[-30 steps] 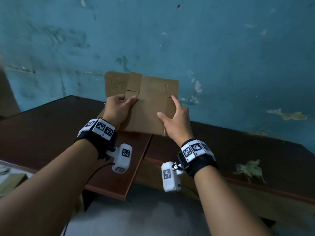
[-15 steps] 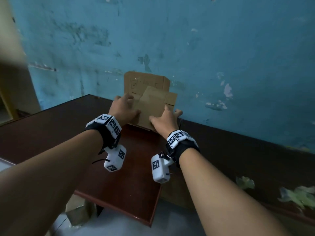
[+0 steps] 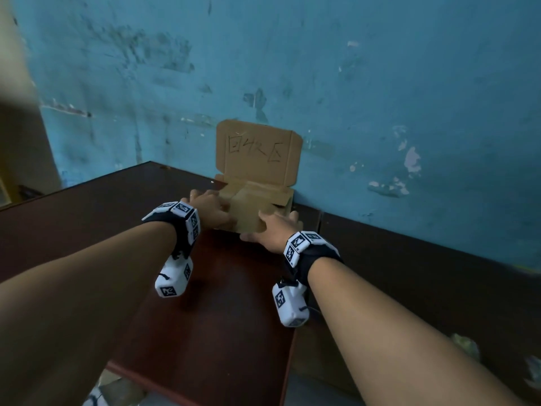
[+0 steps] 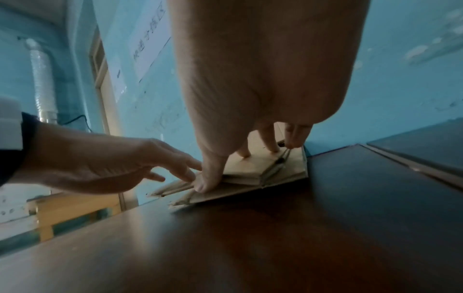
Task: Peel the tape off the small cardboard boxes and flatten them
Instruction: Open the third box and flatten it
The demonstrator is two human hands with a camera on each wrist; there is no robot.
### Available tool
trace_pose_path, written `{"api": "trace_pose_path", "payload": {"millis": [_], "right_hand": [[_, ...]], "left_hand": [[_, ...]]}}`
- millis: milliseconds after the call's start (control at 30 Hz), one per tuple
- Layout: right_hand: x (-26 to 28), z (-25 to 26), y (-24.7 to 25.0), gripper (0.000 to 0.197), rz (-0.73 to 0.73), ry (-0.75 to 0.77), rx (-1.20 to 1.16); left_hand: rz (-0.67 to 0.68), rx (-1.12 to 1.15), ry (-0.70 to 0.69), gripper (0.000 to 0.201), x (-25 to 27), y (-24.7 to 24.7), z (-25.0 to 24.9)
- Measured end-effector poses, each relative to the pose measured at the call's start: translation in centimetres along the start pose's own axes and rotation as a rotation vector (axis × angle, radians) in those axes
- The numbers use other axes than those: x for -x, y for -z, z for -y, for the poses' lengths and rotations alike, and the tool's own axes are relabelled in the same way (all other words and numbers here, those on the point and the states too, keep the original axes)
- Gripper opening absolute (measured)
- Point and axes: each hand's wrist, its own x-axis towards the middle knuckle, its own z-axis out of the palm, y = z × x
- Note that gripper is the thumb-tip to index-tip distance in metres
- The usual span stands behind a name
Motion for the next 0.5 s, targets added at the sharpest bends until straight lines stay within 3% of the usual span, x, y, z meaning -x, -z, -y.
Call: {"api": "trace_pose_path", "payload": {"millis": [133, 300, 400, 500], "right_hand": [[-2.1, -0.4, -0.9, 0.100, 0.122, -0.027, 0.046], [-4.2, -0.9, -1.1, 0.085, 0.101, -0.022, 0.116], [-5.6, -1.8, -1.2, 0.074, 0.090, -0.022, 0.183], [-6.9, -2.0, -1.0, 0.074, 0.129, -0.041, 0.234]], "left_hand": [[0.099, -0.114, -0.091, 0.043, -1.4, -0.8, -0.2], [0.140, -0.122, -0.164, 0.076, -3.1, -1.7, -1.5], [0.133, -0.178, -0.186, 0.067, -4.8, -2.8, -2.3], [0.135, -0.190, -0.189, 0.055, -5.8, -3.4, -2.9]]}}
